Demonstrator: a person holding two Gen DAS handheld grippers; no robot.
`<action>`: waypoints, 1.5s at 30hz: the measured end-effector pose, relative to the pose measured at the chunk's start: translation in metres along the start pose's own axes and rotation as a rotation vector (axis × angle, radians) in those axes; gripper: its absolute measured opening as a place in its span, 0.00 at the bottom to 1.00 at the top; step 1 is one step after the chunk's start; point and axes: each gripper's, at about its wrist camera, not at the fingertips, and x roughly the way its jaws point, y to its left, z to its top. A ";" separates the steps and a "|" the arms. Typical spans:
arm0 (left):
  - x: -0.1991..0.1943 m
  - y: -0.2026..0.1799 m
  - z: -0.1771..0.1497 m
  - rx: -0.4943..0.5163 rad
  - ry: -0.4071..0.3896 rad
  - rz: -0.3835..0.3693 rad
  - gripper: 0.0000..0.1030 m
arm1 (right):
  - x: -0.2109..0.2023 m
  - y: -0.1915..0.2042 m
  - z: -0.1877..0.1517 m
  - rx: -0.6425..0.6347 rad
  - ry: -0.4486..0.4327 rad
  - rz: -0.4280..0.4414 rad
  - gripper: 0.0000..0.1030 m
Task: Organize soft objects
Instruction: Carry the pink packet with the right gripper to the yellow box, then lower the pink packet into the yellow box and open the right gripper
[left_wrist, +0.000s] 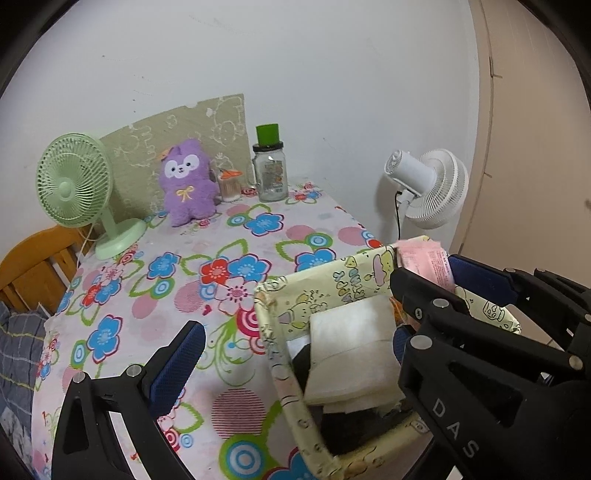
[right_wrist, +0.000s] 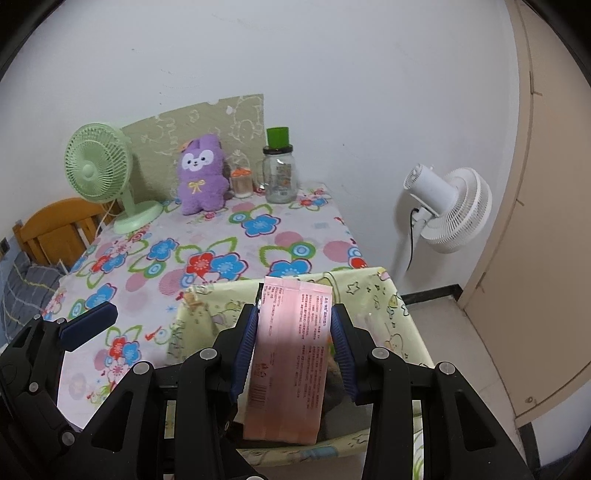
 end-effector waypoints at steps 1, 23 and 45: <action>0.002 -0.002 0.000 0.005 0.004 -0.001 0.99 | 0.003 -0.002 -0.001 0.003 0.005 -0.003 0.42; 0.024 -0.022 0.003 0.045 0.047 -0.050 1.00 | 0.024 -0.027 -0.007 0.052 0.037 -0.014 0.70; -0.026 0.019 -0.010 0.000 -0.020 -0.030 1.00 | -0.018 0.015 -0.009 0.037 -0.035 -0.040 0.89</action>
